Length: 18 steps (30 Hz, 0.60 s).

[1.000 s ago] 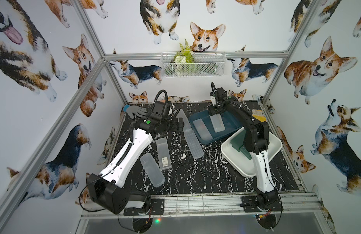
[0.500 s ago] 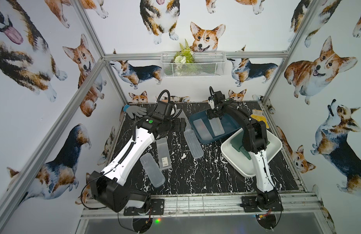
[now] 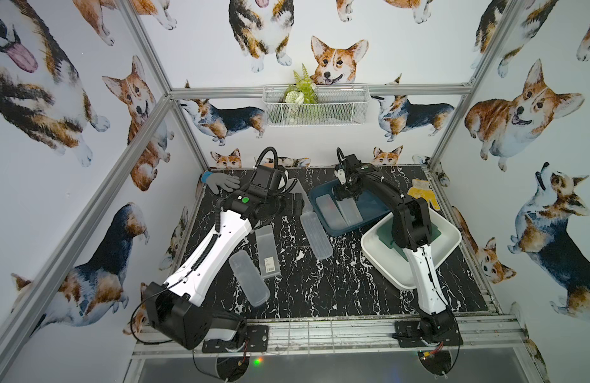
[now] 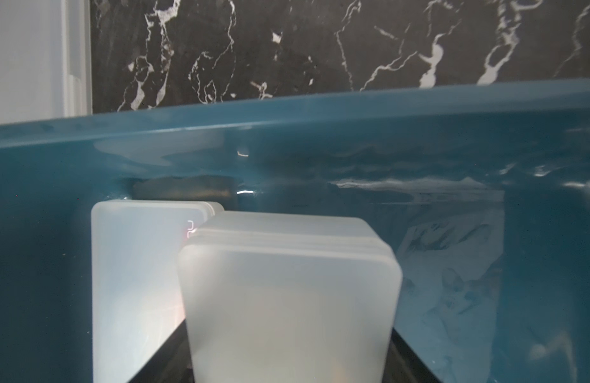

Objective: Place the pencil cases by color into the storage box
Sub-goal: Place the pencil case at the storage box.

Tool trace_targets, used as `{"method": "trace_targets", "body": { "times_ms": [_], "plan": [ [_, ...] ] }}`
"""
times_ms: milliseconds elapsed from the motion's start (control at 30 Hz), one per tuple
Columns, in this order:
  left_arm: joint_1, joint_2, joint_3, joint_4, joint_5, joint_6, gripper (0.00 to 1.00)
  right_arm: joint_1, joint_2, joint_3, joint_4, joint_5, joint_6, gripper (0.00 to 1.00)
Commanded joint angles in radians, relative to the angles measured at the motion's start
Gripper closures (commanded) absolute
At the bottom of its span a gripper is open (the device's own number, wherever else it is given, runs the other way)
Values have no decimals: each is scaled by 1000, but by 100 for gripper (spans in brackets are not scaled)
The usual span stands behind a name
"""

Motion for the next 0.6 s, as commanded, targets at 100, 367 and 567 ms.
{"method": "trace_targets", "body": {
  "times_ms": [100, 367, 567],
  "plan": [
    [0, -18, -15, -2, -31, -4, 6, 10, 22, -14, -6, -4, 30, 41],
    [1, -32, -23, -15, -48, -2, 6, 9, 58, 0, -12, -2, 50, 40],
    [3, -37, -22, -21, -59, 0, 7, 8, 100, 57, -38, -11, 66, 38]
  ]
}}
